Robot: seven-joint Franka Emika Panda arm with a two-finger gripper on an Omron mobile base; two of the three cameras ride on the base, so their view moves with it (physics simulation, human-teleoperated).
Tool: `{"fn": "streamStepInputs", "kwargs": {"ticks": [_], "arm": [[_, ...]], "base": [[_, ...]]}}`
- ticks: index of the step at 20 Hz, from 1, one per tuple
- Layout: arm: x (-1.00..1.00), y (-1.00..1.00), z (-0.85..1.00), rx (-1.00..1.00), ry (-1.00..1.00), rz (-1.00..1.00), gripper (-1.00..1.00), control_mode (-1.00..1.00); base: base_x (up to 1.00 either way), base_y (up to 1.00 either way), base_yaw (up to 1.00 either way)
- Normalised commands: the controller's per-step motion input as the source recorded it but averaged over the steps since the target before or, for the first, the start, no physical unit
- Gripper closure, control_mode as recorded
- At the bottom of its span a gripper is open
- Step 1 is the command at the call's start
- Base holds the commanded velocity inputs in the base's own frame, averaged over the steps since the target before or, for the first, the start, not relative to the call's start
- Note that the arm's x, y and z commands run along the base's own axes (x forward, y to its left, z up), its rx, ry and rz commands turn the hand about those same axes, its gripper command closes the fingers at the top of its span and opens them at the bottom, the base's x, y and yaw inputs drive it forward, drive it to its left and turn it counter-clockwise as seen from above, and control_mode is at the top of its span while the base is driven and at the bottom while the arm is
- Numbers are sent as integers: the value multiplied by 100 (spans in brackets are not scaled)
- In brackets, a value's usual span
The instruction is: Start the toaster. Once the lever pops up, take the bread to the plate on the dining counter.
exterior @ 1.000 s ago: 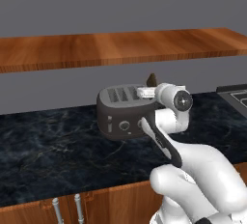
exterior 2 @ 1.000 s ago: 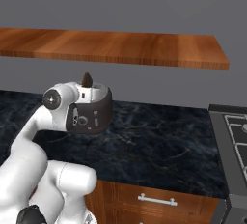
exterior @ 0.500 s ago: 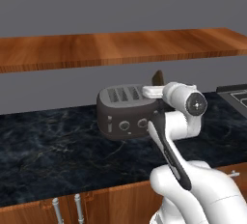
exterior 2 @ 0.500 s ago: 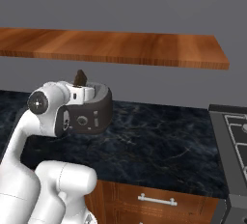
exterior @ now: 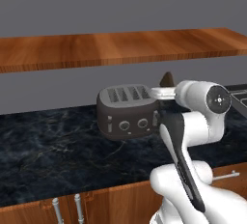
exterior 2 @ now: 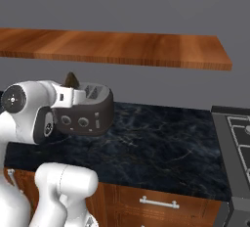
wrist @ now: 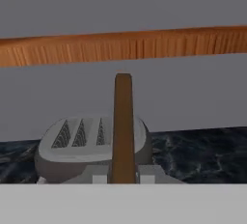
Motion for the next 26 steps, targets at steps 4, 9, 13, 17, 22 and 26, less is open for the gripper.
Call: {"fn": "streamStepInputs", "kwargs": {"ticks": [4,9,13,17,22,26], "arm": [[-88,0,11,0,28,0,100,-100],[-73,0,16,0,29,0,100,-100],[-74,0,9,0,25,0,100,-100],[-41,0,7,0,17,0,100,-100],[-4,0,4,0,11,2,100,-100],[-7,-4,-1,0,3,9,100,-100]], "base": [[0,0,0],[0,0,0],[0,0,0],[0,0,0],[0,0,0],[0,0,0]]}}
